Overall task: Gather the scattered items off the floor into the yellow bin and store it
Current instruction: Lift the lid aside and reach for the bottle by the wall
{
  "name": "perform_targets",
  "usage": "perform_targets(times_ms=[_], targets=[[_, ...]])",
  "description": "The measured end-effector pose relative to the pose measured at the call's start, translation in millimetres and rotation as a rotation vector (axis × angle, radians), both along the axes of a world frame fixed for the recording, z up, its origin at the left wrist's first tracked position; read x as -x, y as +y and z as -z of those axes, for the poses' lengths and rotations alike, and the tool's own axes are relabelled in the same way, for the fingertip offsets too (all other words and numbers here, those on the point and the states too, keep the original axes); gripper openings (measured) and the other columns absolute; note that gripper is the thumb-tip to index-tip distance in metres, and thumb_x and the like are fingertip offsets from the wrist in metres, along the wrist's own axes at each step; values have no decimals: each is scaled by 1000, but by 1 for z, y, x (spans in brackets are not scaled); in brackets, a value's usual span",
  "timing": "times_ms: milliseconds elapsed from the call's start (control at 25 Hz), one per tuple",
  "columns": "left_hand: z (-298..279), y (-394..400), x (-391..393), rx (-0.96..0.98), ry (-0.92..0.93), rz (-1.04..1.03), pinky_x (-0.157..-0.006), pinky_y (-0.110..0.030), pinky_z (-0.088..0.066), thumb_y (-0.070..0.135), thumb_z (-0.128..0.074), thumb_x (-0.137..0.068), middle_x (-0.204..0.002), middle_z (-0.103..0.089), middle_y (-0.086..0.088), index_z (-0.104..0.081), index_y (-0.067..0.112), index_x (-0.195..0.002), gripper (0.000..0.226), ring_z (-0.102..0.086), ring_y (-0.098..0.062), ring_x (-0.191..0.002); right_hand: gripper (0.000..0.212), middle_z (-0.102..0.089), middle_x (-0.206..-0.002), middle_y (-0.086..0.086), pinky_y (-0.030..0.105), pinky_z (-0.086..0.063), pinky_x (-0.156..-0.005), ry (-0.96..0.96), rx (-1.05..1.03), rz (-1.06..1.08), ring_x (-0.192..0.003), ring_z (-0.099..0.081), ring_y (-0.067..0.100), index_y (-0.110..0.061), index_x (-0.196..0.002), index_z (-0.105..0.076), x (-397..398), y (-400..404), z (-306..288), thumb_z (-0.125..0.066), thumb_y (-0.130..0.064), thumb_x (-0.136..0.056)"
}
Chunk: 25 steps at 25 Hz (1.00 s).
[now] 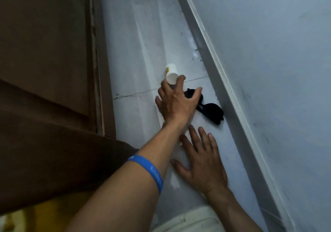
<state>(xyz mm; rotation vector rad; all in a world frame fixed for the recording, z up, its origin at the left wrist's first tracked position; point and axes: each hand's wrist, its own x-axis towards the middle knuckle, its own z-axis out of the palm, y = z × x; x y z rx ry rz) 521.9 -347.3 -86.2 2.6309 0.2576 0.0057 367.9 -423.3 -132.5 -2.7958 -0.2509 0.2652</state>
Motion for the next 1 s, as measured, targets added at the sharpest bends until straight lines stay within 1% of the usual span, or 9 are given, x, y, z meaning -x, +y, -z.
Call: perform_targets(times_ms=[160, 280, 400, 480, 560, 680, 800, 920, 1000], targets=[[-1, -13, 45, 6, 39, -70, -84, -42, -40, 72, -54, -75, -114, -49, -9, -60, 27, -108, 55, -47, -33, -104, 83, -22, -162, 10, 46, -3, -122, -1, -17, -15, -151, -4, 25, -20, -155, -25, -1, 2, -4, -26, -69, -88], [-1, -1, 44, -39, 45, -146, -85, -41, -38, 69, -56, -75, -109, -51, -4, -58, 23, -94, 50, -46, -30, -106, 80, -16, -164, 4, 42, 2, -122, -16, -30, -3, -152, 0, 22, -24, -155, -22, -1, 1, -2, -30, -70, -90], [-8, 11, 10, -27, -32, -46, -94, -44, -38, 54, -62, -79, -130, -45, -4, -49, 25, -120, 52, -39, -28, -119, 78, -9, -165, 1, 43, -1, -122, -38, -33, 20, -152, -2, 21, -30, -155, -18, 0, 2, 1, -29, -72, -91], [-12, 10, -11, -12, 32, 92, -96, -43, -40, 39, -60, -85, -142, -37, -5, -40, 27, -136, 56, -32, -30, -125, 77, -13, -164, 3, 44, -3, -122, -49, -30, 24, -152, -5, 23, -29, -154, -22, 1, 2, 4, -31, -71, -90], [-13, 6, -18, 10, 130, 181, -89, -38, -44, 19, -59, -84, -141, -35, -8, -42, 24, -136, 55, -32, -32, -121, 76, -15, -164, 4, 44, -3, -122, -58, -29, 27, -151, -7, 23, -28, -154, -24, 1, 2, 5, -32, -70, -91], [-11, 9, -5, -18, 262, 147, -88, -40, -44, 5, -59, -80, -131, -32, -12, -49, 21, -120, 45, -37, -35, -114, 77, -15, -164, 4, 45, -6, -122, -60, -38, 25, -152, -8, 23, -29, -155, -22, 0, 3, 5, -28, -71, -91], [-12, 14, 17, -129, 120, 270, -80, -42, -48, -5, -59, -77, -128, -35, -12, -44, 23, -126, 58, -46, -34, -103, 78, -13, -164, 3, 45, -4, -122, -65, -36, 28, -152, -5, 22, -29, -156, -18, 1, 2, 4, -28, -71, -91], [-17, 6, 23, -215, 58, 589, -74, -40, -49, -4, -61, -79, -152, -20, -12, -28, 33, -147, 84, -51, -33, -101, 78, -19, -163, 3, 41, 0, -123, -75, -24, 20, -152, -5, 21, -23, -155, -25, 2, 2, 4, -31, -69, -92], [-22, -1, 17, -313, 145, 688, -71, -39, -45, 1, -60, -84, -160, -5, -9, -29, 36, -147, 78, -52, -33, -102, 79, -19, -163, 3, 41, 1, -122, -66, -14, 22, -152, -5, 21, -22, -155, -25, 2, 2, 4, -27, -70, -92]])
